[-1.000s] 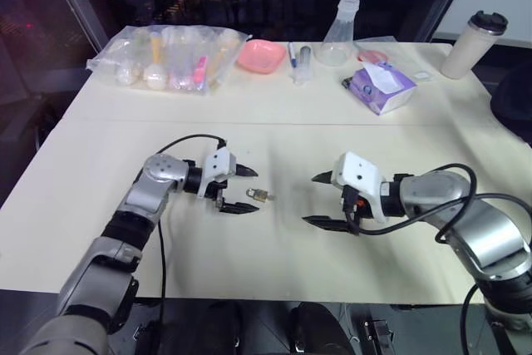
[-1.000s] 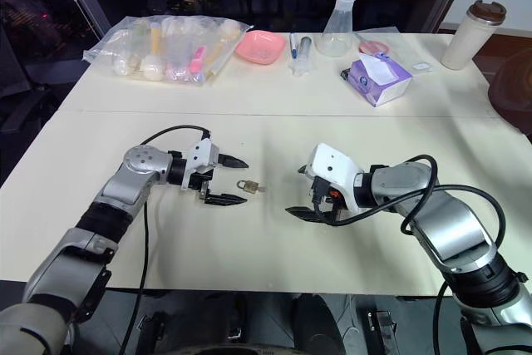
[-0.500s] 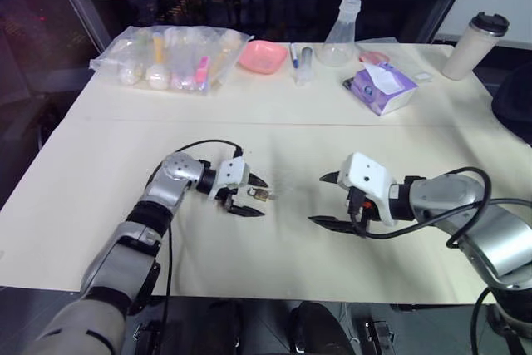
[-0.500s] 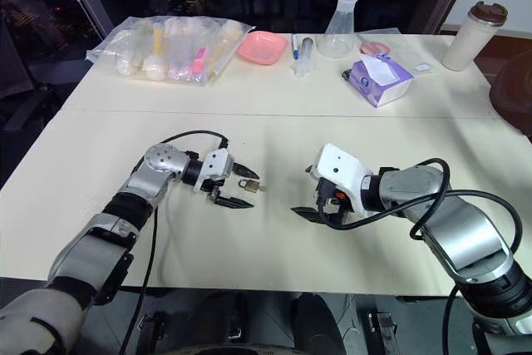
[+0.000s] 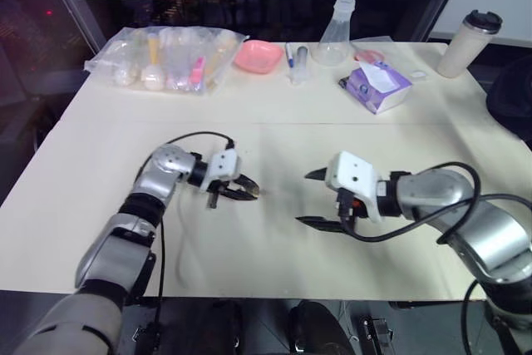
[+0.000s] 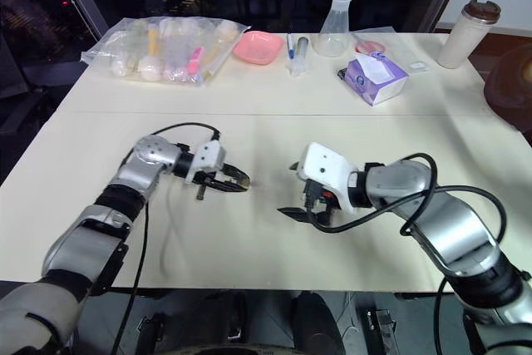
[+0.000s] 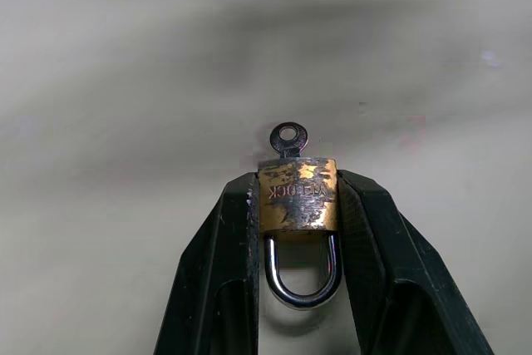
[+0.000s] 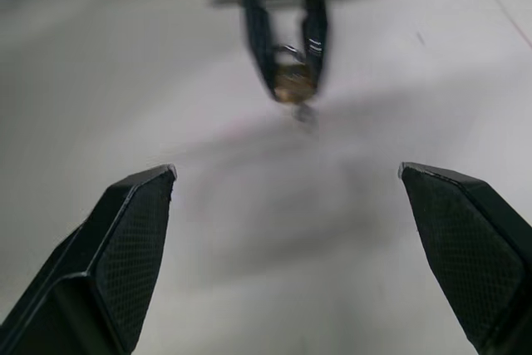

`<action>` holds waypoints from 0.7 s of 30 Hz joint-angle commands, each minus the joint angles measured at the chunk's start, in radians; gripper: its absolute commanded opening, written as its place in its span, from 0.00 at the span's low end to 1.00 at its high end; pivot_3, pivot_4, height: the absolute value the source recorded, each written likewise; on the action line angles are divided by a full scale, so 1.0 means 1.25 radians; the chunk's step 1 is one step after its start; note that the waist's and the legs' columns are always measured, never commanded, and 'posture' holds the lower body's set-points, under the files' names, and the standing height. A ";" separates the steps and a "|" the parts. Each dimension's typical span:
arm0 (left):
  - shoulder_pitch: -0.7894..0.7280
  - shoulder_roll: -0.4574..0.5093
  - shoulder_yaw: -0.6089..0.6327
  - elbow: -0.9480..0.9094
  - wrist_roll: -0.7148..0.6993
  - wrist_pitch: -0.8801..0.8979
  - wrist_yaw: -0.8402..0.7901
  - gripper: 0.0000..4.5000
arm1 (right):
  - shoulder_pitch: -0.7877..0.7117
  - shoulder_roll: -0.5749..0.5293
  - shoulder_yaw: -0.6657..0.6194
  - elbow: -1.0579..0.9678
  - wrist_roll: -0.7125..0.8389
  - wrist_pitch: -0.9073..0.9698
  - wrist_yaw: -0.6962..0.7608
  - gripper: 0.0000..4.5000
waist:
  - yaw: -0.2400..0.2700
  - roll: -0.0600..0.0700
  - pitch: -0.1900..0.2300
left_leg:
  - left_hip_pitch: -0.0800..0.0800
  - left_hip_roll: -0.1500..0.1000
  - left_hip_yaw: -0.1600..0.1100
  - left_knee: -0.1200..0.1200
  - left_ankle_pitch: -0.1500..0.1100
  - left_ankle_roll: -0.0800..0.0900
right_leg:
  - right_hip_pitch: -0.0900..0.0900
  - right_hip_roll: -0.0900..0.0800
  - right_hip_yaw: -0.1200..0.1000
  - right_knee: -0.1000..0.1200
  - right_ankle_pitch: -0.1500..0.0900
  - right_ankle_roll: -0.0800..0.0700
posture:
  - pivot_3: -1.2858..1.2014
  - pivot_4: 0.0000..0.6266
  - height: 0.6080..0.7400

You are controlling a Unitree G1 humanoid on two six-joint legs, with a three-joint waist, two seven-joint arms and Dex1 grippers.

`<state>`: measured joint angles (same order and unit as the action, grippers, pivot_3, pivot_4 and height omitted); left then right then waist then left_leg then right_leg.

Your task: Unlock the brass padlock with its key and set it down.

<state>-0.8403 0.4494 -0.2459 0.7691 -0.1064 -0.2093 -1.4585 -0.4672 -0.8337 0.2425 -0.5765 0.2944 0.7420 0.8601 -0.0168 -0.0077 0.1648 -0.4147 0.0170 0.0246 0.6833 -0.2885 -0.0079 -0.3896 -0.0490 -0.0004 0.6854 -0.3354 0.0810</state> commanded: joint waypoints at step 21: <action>-0.031 0.058 0.088 -0.332 -0.143 0.302 -0.005 0.16 | -0.109 0.095 0.100 0.398 -0.706 -1.026 -0.379 1.00 | 0.004 0.000 0.000 | -0.004 0.000 0.000 0.000 0.005 -0.008 | -0.003 0.001 0.000 0.001 0.000 0.000 | 0.52 0.24 1.00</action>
<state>-0.8442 0.5244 -0.1598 0.3825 -0.2557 0.1620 -1.4673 -0.5891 -0.7239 0.3877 -0.0702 -0.5866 -0.5193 0.3979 -0.0123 -0.0078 0.1647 -0.4191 0.0164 0.0251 0.6840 -0.2825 -0.0182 -0.3935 -0.0479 0.0000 0.6865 -0.3354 0.0815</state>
